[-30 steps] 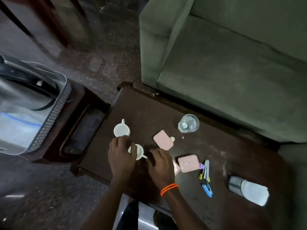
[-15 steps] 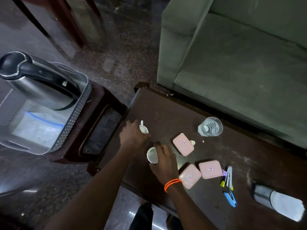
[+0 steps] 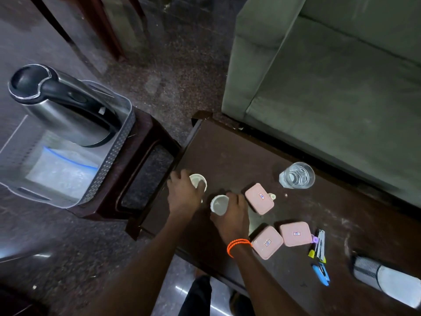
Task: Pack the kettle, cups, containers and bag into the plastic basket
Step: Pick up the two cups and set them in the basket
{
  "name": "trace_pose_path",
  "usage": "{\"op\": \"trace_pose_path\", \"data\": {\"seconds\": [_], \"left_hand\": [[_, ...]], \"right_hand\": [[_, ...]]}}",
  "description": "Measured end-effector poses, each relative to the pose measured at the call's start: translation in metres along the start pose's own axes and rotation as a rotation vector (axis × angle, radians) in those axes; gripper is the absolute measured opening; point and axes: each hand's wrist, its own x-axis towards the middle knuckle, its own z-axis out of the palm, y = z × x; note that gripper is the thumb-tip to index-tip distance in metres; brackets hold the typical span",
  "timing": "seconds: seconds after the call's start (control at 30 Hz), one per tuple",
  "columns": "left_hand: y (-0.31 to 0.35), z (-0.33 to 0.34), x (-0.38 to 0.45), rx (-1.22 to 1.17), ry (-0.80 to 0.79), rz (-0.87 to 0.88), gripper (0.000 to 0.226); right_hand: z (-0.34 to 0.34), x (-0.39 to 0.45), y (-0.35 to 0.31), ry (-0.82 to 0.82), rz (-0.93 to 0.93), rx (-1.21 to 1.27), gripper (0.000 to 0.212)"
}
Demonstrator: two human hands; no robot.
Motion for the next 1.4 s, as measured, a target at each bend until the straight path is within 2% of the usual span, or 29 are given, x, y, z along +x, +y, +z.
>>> {"op": "trace_pose_path", "data": {"seconds": [0.07,0.1,0.23,0.4,0.63,0.73,0.93,1.03,1.17,1.4], "left_hand": [[0.003,0.008,-0.003,-0.017,-0.055,-0.161,0.076],[0.004,0.010,-0.003,-0.023,-0.076,-0.187,0.081],[0.001,0.005,0.006,-0.049,-0.027,-0.155,0.073],[-0.008,-0.037,0.014,-0.071,0.018,-0.124,0.072],[-0.033,-0.145,0.017,-0.080,0.129,-0.075,0.058],[-0.050,-0.201,0.018,-0.094,0.196,-0.102,0.056],[-0.100,-0.305,0.042,0.043,0.187,-0.125,0.075],[-0.124,-0.339,0.065,0.090,0.204,-0.164,0.069],[-0.148,-0.355,0.099,0.117,0.201,-0.234,0.071],[-0.177,-0.348,0.153,0.181,0.139,-0.251,0.080]], "right_hand": [[0.001,0.005,-0.002,0.021,0.022,0.001,0.056],[0.001,0.007,-0.003,0.026,0.033,0.001,0.055],[-0.004,0.017,-0.010,0.054,0.039,-0.015,0.052],[-0.012,0.025,-0.049,0.092,-0.029,0.059,0.055],[-0.012,0.027,-0.163,0.109,-0.142,0.165,0.068],[-0.009,0.024,-0.219,0.096,-0.195,0.103,0.077],[0.016,0.013,-0.318,0.089,-0.267,0.044,0.074],[0.039,0.011,-0.353,0.083,-0.252,0.035,0.077],[0.074,0.015,-0.375,0.084,-0.211,-0.029,0.077],[0.115,0.028,-0.364,0.163,-0.240,-0.214,0.075]]}}
